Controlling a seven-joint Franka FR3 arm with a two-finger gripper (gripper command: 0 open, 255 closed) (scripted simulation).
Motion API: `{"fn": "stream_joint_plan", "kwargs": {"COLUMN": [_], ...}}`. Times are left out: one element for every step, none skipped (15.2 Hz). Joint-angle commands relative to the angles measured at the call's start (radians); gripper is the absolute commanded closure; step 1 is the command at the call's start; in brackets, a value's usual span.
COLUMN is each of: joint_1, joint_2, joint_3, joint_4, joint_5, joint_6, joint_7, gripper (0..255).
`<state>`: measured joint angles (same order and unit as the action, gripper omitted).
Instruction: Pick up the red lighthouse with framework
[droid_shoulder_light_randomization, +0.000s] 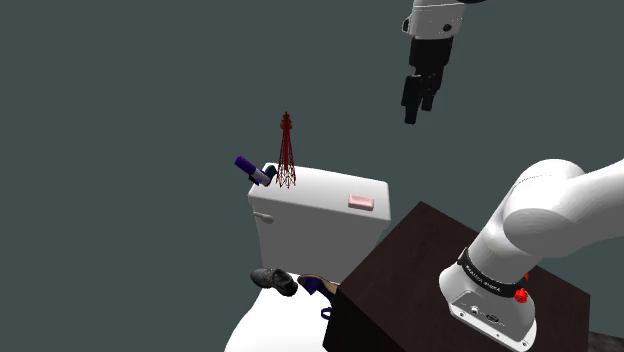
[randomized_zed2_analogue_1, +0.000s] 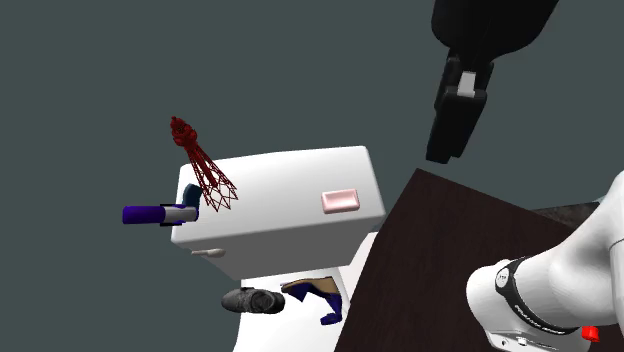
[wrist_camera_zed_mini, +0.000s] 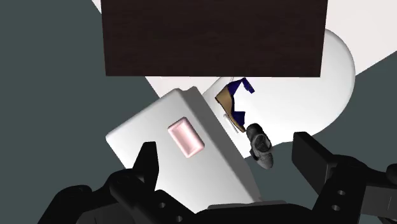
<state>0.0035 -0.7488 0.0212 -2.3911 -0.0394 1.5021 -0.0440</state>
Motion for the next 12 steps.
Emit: {"fn": "stream_joint_plan", "kwargs": {"joint_1": [0.0, 0.004, 0.009, 0.013, 0.018, 0.022, 0.026, 0.03, 0.034, 0.038, 0.042, 0.045], "joint_2": [0.0, 0.04, 0.079, 0.119, 0.159, 0.199, 0.238, 0.278, 0.317, 0.356, 0.395, 0.434], "joint_3": [0.0, -0.006, -0.012, -0.017, -0.022, -0.026, -0.029, -0.032, -0.034, -0.035, -0.036, -0.036], "joint_4": [0.0, 0.017, 0.036, 0.056, 0.077, 0.099, 0.123, 0.147, 0.172, 0.199, 0.226, 0.255], "joint_5": [0.0, -0.012, -0.023, -0.034, -0.044, -0.054, -0.063, -0.071, -0.079, -0.086, -0.093, -0.1], "joint_6": [0.0, 0.022, 0.042, 0.062, 0.08, 0.098, 0.114, 0.13, 0.144, 0.157, 0.169, 0.18], "joint_7": [0.0, -0.026, -0.051, -0.075, -0.1, -0.124, -0.147, -0.171, -0.193, -0.216, -0.238, -0.26], "gripper": [0, 0, 0, 0, 0, 0, 0, 0, 0, 0, 0, 0]}}
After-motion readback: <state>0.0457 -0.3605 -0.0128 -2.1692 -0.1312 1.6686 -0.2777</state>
